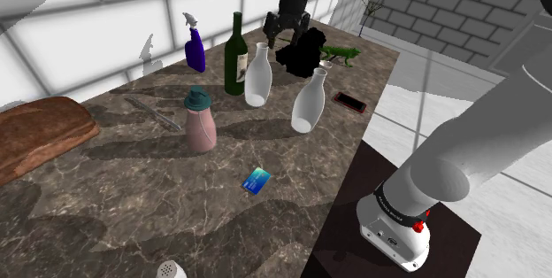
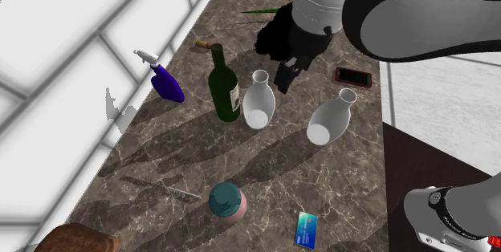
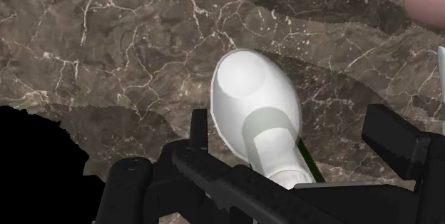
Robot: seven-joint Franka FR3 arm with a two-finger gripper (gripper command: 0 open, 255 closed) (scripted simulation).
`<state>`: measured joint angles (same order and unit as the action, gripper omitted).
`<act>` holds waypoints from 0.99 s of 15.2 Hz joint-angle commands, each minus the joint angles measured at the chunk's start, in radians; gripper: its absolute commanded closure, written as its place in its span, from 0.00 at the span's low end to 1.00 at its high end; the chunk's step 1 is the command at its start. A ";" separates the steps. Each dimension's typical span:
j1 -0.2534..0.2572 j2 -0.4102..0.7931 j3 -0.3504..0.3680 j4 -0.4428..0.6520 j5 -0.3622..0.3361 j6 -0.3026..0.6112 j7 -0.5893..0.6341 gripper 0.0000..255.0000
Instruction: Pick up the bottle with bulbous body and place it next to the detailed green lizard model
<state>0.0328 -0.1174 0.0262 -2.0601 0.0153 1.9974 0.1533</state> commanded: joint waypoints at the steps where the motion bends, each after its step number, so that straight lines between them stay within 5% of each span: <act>1: 0.003 0.087 0.006 0.079 -0.012 0.007 0.008 0.00; 6: 0.012 0.268 0.011 0.253 -0.039 0.013 0.021 0.00; 15: 0.011 0.301 0.010 0.194 -0.041 0.105 0.022 0.00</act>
<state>0.0438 0.1831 0.0355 -1.8617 -0.0258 2.0968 0.1745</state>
